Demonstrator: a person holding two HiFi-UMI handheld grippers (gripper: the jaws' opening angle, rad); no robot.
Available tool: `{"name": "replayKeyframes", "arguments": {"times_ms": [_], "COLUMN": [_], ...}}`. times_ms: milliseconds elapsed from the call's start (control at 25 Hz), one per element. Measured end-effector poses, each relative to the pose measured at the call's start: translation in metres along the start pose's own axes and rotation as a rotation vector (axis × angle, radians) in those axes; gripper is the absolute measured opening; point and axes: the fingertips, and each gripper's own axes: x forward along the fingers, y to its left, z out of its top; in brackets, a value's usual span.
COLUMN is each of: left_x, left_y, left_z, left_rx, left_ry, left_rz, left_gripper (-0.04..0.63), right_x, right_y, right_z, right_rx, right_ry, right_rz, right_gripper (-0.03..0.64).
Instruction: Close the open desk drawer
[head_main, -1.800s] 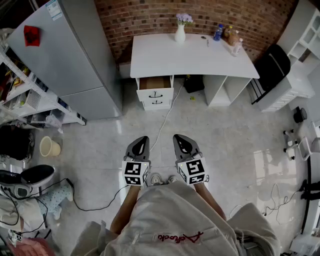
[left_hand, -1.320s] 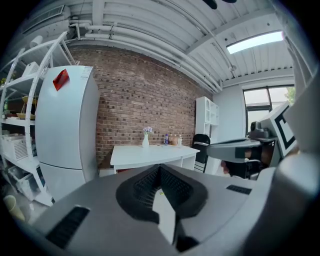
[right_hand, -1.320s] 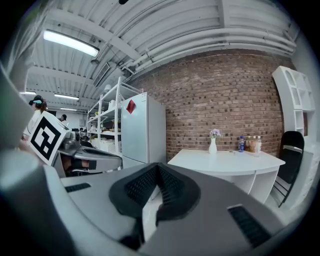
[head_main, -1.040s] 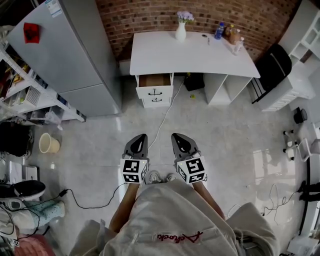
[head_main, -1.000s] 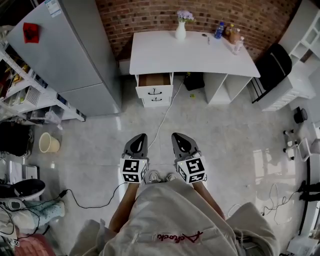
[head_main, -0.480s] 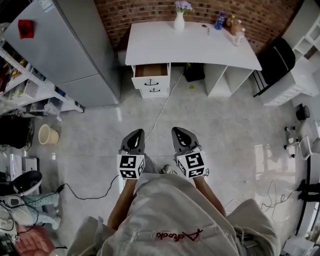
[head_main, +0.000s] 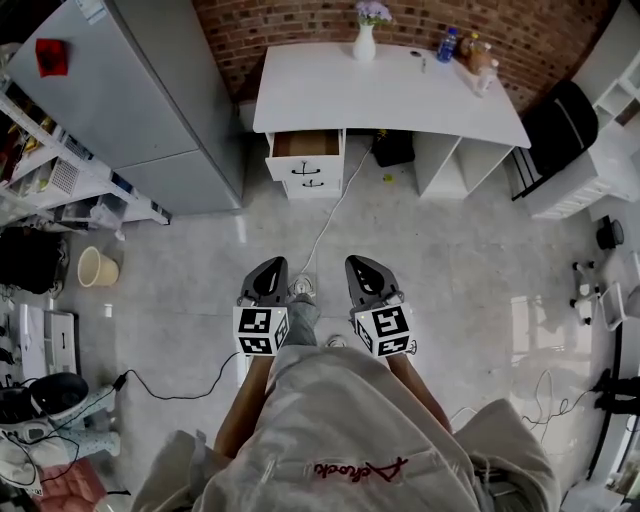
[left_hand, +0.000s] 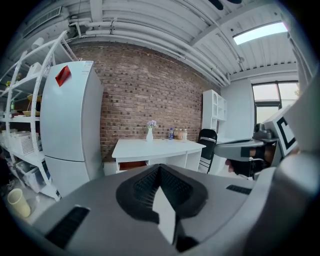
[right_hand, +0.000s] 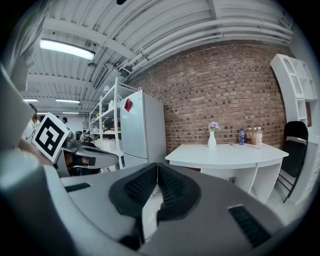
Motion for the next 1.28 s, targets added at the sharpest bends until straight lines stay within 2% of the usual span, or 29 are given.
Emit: {"name": "replayKeyframes", "arguments": {"times_ms": [320,680,1000,1280], "left_x": [0.047,0.121,0.197,0.267], "left_y": [0.037,0.100,0.159,0.193], "left_z": [0.005,0.022,0.062,0.099], "left_rx": [-0.031,-0.056,-0.036,0.001], "left_ry": [0.001,0.016,0.010,-0.007], "left_rz": [0.014,0.013,-0.038,-0.084], "left_gripper": [0.012,0.012,0.012,0.012], "right_x": [0.057,0.155,0.245,0.307], "right_y": [-0.020,-0.046,-0.081,-0.125], "right_z": [0.008,0.022,0.061,0.087], "right_rx": [-0.027,-0.032,-0.043,-0.051], "right_ry": [0.024,0.058,0.047,0.035], "right_rz": [0.015,0.028,-0.023,-0.078], "right_gripper": [0.018,0.018,0.018,0.018]}}
